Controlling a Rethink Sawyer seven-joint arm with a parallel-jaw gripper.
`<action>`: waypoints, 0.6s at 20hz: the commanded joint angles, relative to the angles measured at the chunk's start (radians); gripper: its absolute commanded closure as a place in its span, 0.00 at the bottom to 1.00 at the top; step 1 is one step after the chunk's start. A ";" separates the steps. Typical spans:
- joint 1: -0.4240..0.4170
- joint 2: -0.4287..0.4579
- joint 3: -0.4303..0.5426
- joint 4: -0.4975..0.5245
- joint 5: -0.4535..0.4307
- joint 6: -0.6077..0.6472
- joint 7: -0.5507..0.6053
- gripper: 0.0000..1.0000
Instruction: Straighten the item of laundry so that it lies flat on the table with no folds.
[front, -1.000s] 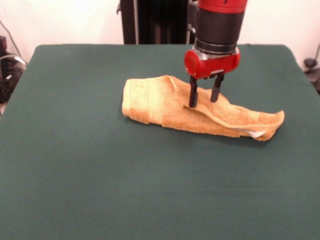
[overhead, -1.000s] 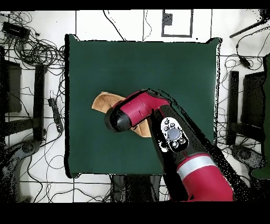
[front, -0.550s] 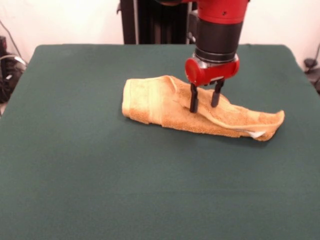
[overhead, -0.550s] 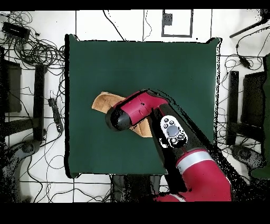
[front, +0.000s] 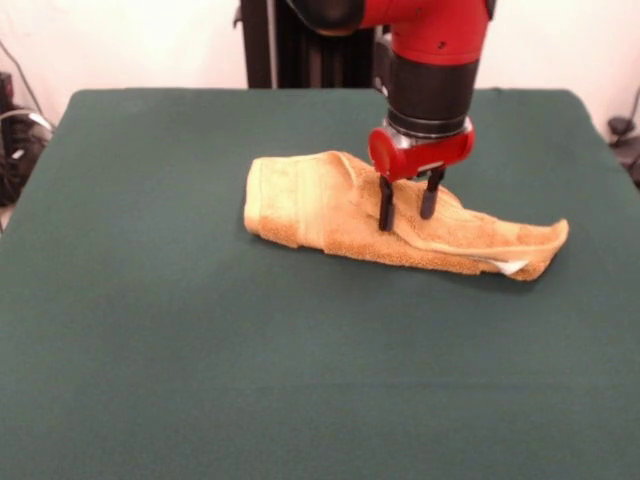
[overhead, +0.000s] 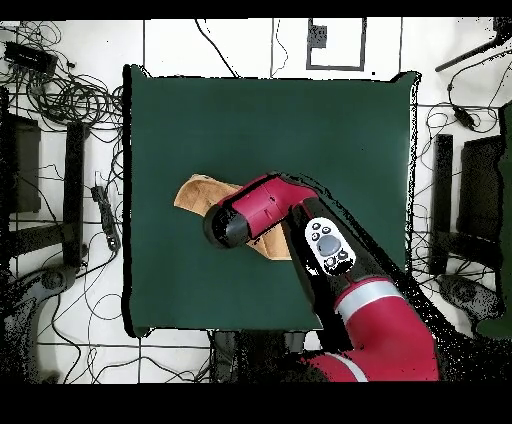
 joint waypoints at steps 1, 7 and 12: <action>-0.008 0.059 0.040 -0.018 -0.033 -0.024 -0.140 0.00; 0.005 0.049 0.013 -0.015 -0.044 -0.057 -0.074 0.00; 0.006 0.046 0.008 -0.013 -0.044 -0.056 -0.075 0.00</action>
